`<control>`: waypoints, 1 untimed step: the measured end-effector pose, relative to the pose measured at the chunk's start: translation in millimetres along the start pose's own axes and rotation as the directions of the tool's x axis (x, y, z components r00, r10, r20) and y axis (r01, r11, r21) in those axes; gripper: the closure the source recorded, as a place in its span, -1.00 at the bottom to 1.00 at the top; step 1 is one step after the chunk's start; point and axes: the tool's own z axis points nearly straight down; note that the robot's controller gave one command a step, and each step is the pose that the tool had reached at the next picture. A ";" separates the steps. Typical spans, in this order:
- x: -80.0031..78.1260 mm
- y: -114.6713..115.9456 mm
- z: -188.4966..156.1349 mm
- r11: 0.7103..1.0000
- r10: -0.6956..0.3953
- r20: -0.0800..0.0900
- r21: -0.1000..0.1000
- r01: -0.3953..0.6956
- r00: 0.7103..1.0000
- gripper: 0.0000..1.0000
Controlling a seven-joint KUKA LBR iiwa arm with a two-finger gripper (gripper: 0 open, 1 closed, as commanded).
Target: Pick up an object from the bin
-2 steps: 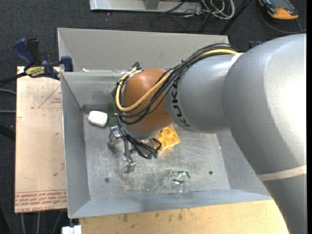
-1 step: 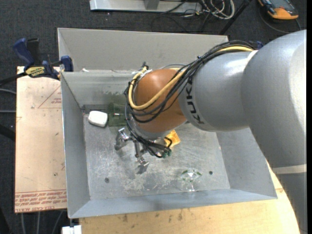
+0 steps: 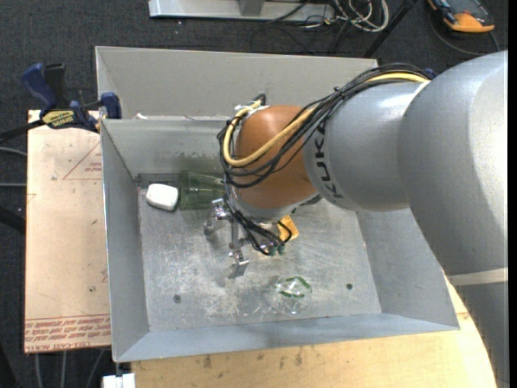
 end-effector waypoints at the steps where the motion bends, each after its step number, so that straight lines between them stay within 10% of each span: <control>1: -64.3 -57.0 -84.2 0.993 -0.117 -0.001 0.000 0.117 0.993 1.00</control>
Offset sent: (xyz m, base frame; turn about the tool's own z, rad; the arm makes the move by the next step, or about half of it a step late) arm 0.0000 0.0000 0.0000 0.0000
